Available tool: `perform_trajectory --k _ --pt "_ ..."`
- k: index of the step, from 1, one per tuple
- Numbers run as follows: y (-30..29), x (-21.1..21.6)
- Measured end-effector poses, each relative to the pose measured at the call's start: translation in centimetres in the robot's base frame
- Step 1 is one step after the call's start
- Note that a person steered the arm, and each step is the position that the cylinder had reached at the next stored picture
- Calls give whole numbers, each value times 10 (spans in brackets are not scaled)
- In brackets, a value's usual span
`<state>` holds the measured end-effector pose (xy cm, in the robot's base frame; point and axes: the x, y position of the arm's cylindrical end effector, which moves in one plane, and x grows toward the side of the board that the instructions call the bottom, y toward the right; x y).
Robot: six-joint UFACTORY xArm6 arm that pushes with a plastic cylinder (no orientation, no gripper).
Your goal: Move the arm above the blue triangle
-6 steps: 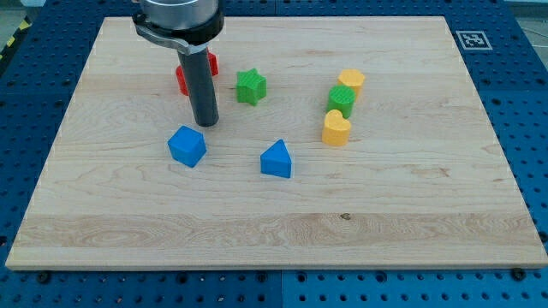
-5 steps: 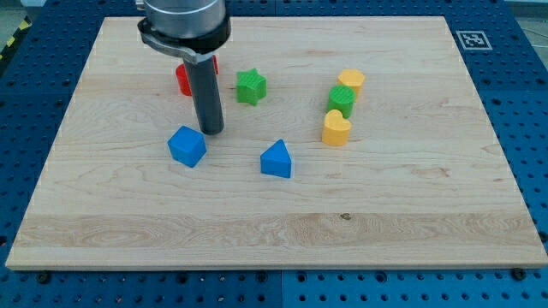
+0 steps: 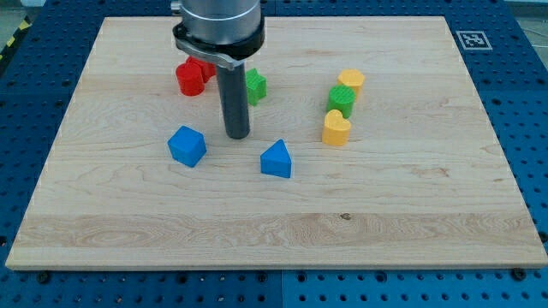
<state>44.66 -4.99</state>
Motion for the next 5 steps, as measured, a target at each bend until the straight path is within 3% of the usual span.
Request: perform_trajectory --k 2,5 --pt "16 3" --pt "87 3"
